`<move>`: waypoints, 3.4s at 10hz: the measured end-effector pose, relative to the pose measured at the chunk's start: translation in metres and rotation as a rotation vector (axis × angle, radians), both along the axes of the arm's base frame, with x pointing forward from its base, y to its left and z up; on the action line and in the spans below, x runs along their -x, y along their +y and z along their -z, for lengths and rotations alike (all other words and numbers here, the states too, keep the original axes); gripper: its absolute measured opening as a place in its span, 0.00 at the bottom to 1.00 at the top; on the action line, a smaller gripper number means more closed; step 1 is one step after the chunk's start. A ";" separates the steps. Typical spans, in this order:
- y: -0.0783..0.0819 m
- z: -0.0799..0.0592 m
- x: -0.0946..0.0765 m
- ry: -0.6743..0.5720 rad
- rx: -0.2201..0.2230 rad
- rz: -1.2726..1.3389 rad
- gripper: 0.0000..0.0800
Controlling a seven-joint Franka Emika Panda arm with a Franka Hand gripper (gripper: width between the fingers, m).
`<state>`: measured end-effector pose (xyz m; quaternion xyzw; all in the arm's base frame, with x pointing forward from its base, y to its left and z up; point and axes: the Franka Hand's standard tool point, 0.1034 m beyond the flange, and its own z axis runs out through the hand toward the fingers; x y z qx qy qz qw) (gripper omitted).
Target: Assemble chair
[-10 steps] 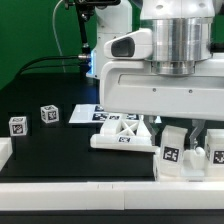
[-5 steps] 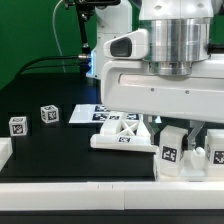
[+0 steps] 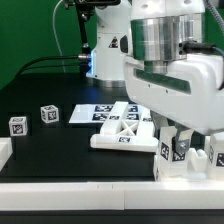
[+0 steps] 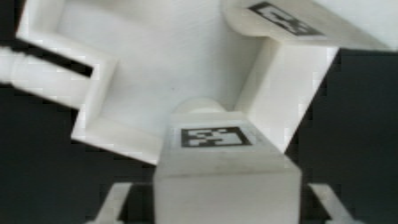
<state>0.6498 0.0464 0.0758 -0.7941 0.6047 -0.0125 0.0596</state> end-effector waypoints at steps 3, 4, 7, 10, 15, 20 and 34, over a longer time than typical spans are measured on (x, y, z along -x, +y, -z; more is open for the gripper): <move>0.000 0.000 0.001 0.005 0.009 -0.069 0.36; 0.001 -0.001 0.003 0.018 0.025 -0.208 0.57; 0.002 -0.006 0.000 -0.016 0.074 -0.660 0.79; 0.000 -0.006 0.000 -0.031 0.094 -0.867 0.81; -0.004 0.001 -0.001 -0.054 0.149 -1.045 0.67; -0.003 -0.001 -0.002 -0.036 0.122 -0.676 0.35; -0.008 0.003 0.002 0.023 -0.050 0.466 0.36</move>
Offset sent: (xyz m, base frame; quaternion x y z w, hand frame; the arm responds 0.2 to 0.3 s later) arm -0.0047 0.0009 0.0014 -0.0893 -0.0065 -0.1864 0.9784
